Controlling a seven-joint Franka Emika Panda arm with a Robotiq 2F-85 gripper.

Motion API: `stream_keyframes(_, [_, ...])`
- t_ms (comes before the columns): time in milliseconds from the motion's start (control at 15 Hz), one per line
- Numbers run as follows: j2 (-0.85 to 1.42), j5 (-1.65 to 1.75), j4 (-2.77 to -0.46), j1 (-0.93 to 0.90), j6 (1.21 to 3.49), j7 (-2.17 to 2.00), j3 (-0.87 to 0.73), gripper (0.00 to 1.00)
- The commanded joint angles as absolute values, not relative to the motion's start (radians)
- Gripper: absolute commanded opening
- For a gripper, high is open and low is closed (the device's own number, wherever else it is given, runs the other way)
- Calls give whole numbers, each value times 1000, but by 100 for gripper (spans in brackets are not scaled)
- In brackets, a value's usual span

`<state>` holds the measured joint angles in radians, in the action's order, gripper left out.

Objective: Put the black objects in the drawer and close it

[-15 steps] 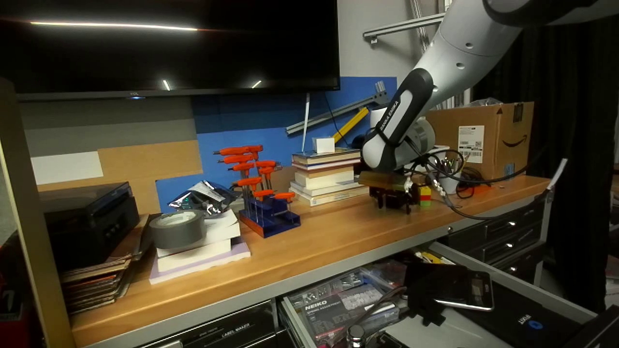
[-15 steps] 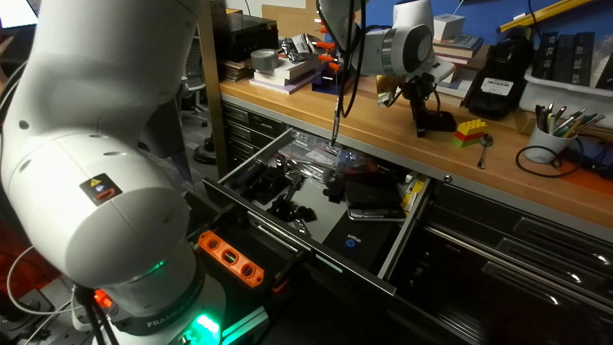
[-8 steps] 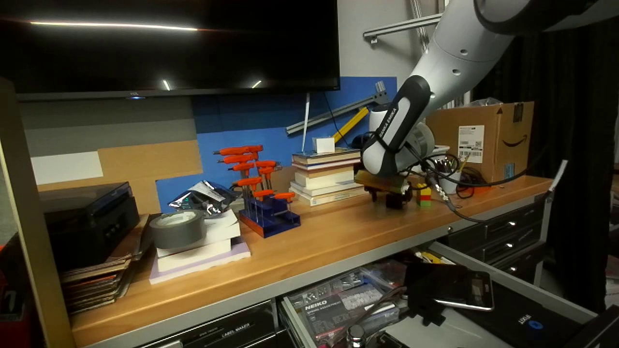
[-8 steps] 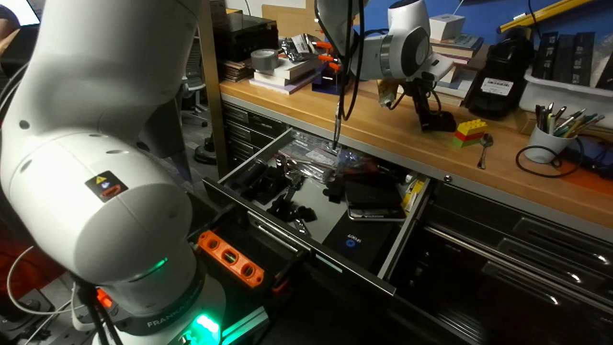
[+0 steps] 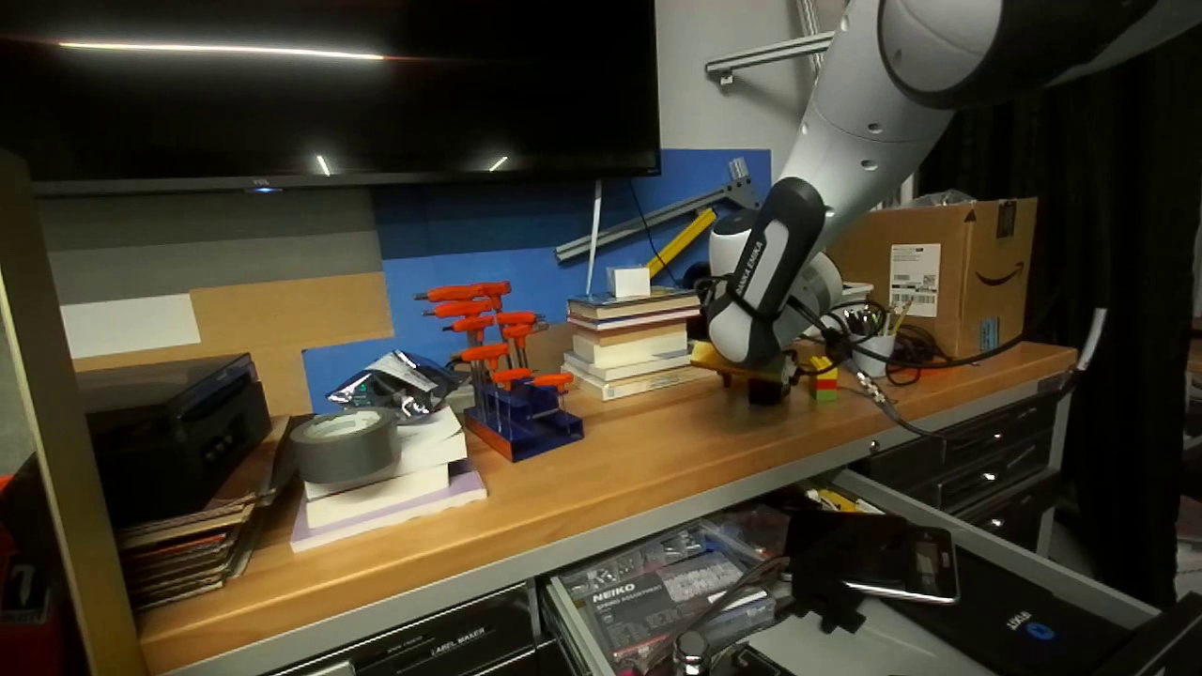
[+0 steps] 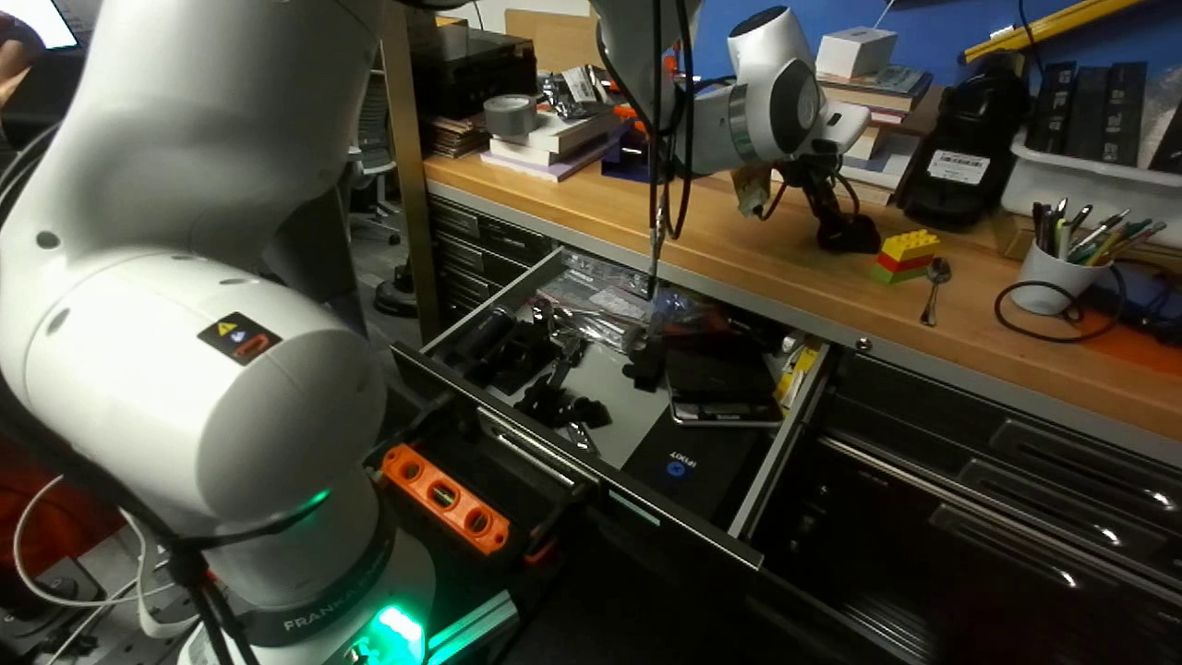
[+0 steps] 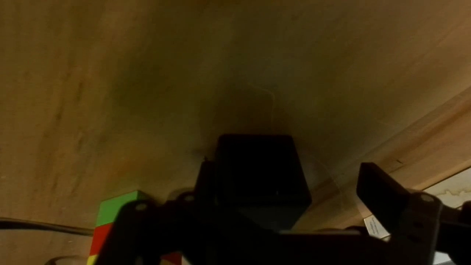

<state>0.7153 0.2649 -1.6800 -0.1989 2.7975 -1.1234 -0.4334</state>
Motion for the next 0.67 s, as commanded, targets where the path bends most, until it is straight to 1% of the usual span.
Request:
stream_keyframes(0, [739, 290, -1672, -252, 2829, -1163, -500, 75])
stream_keyframes(67, [743, 292, -1672, -262, 2830, -1168, -511, 74])
stream_keyframes(267, [749, 290, -1674, -278, 2826, -1171, -527, 49])
stream_keyframes(467, [749, 290, -1677, -289, 2822, -1175, -537, 28])
stream_keyframes(600, [739, 290, -1691, -298, 2813, -1175, -539, 27])
